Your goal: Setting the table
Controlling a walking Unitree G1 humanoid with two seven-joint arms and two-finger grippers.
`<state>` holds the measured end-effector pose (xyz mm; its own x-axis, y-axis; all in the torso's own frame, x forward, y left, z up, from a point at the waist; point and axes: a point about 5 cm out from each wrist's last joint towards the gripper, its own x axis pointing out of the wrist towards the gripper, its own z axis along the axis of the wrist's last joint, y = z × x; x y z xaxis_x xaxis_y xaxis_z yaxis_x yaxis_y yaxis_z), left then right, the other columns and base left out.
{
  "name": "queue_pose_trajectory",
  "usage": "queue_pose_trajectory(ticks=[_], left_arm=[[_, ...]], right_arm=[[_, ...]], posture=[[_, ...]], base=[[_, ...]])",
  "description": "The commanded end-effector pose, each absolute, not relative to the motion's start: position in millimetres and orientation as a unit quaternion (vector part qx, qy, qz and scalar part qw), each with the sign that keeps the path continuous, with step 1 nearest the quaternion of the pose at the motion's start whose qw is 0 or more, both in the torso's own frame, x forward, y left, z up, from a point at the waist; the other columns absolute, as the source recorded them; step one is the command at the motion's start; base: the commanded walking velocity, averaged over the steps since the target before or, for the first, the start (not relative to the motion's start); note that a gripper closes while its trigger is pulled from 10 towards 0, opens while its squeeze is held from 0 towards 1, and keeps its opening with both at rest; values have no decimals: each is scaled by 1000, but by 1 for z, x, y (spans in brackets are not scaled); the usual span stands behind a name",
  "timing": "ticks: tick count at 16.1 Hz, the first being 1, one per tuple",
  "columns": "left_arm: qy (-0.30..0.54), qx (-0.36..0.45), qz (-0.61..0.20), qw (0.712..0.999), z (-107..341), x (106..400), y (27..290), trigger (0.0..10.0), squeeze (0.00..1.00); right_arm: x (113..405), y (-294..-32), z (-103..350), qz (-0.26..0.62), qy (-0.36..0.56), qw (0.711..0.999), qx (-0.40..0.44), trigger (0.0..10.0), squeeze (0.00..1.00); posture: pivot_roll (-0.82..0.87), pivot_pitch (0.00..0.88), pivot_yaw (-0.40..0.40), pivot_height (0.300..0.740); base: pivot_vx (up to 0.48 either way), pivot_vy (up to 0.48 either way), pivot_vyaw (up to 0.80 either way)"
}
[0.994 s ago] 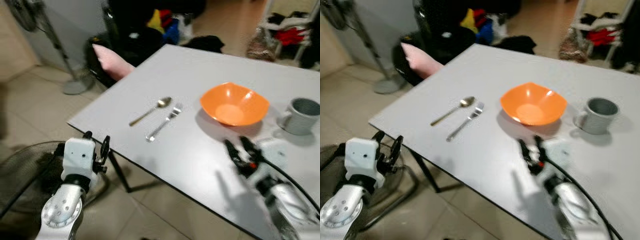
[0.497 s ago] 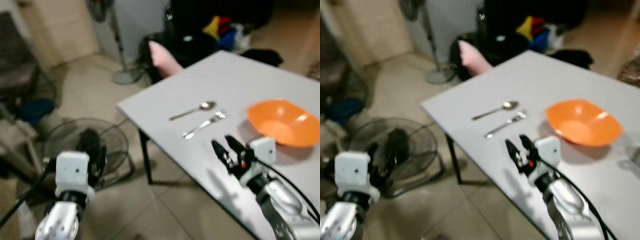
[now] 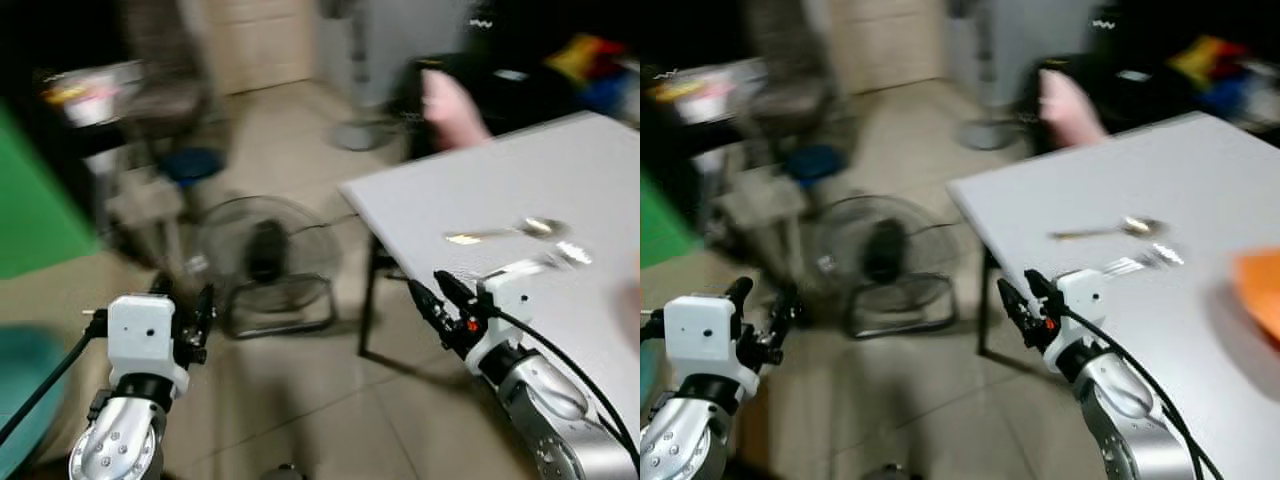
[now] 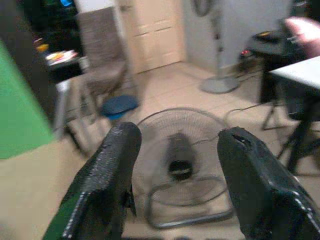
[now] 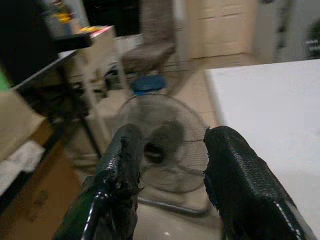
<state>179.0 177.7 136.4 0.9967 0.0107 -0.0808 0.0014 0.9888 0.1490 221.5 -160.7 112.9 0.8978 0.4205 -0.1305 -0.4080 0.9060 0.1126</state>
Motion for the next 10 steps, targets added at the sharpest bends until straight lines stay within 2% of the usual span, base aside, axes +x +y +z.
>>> queue_pose_trajectory(ticks=[1, 2, 3, 9, 10], left_arm=[[33, 87, 7, 996, 139, 181, 179, 10000, 1000], [33, 89, 8, 995, 140, 181, 179, 10000, 1000], [35, 84, 20, 996, 142, 182, 182, 10000, 0], [37, 75, 23, 996, 142, 181, 181, 10000, 0], [37, 75, 22, 996, 142, 180, 180, 10000, 0]], right_arm=[[223, -159, 114, 217, 78, 972, 45, 10000, 0], [224, -159, 114, 217, 78, 972, 46, 10000, 0], [224, -158, 113, 220, 82, 971, 49, 10000, 0], [227, -155, 113, 230, 88, 968, 53, 10000, 0], [228, -155, 113, 231, 89, 967, 56, 10000, 0]], posture=[[-64, 8, 74, 740], [-64, 8, 74, 740], [-60, 9, 72, 740], [-52, 11, 58, 740], [-52, 11, 58, 740]], base=[[0, 0, 800], [0, 0, 800], [0, 0, 800], [0, 0, 800], [0, 270, 800]])
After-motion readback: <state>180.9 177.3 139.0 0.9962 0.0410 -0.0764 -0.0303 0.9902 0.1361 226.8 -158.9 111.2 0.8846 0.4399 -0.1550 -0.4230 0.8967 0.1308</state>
